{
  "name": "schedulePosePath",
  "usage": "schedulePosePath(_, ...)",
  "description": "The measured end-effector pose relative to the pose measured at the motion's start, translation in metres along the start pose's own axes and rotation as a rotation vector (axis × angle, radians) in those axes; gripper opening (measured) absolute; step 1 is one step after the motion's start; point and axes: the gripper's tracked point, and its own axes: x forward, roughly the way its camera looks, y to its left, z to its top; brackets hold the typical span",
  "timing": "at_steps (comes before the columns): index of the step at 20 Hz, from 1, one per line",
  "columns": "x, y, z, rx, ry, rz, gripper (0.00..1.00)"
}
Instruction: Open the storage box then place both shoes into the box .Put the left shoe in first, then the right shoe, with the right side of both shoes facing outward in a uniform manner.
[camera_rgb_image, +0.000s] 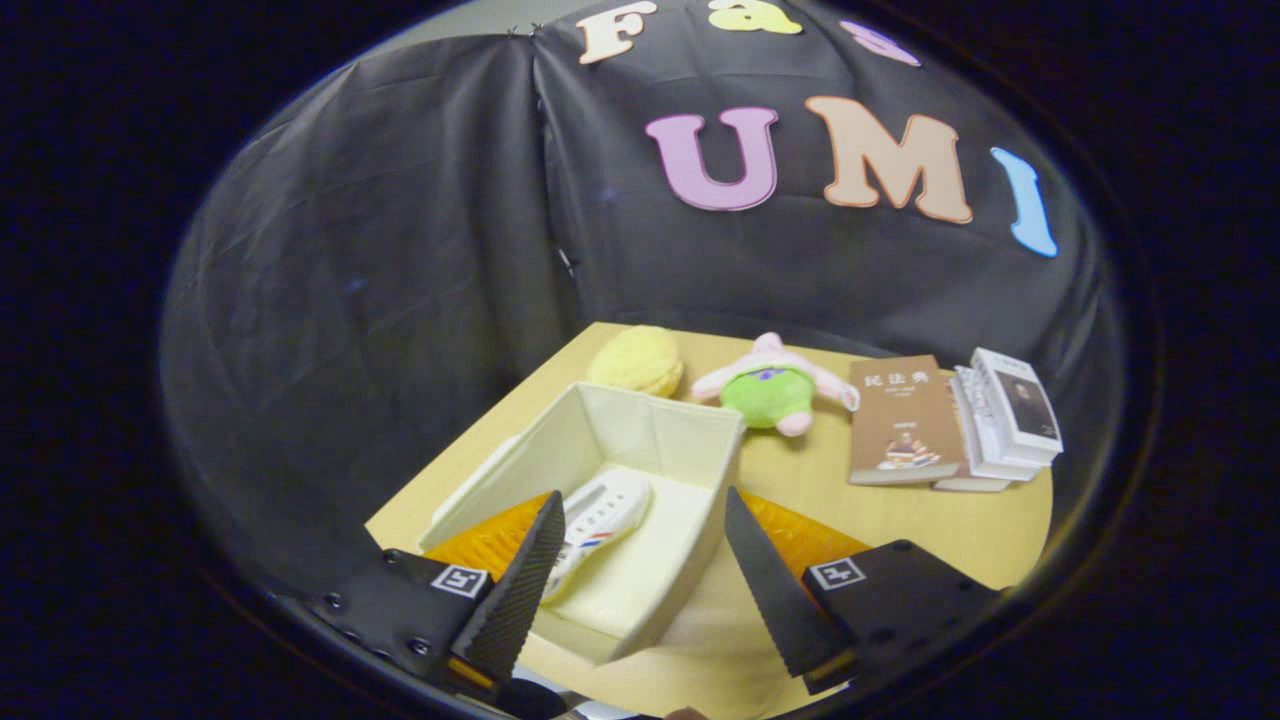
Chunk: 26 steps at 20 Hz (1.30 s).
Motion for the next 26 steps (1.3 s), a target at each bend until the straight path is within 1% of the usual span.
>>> schedulePosePath(1, -0.003, -0.007, -0.006, -0.012, -0.011, -0.023, 1.00)
schedulePosePath(3, -0.017, -0.036, -0.008, -0.021, -0.030, -0.070, 1.00)
schedulePosePath(10, -0.061, -0.138, -0.028, 0.002, -0.037, -0.235, 1.00)
schedulePosePath(12, -0.067, -0.164, -0.043, 0.021, -0.030, -0.275, 1.00)
schedulePosePath(13, -0.080, -0.183, -0.046, 0.034, -0.025, -0.292, 1.00)
schedulePosePath(16, -0.088, -0.222, -0.072, 0.074, 0.009, -0.338, 1.00)
schedulePosePath(19, -0.090, -0.249, -0.099, 0.100, 0.054, -0.359, 1.00)
schedulePosePath(22, -0.091, -0.263, -0.126, 0.111, 0.092, -0.362, 1.00)
schedulePosePath(26, -0.085, -0.282, -0.164, 0.124, 0.192, -0.354, 1.00)
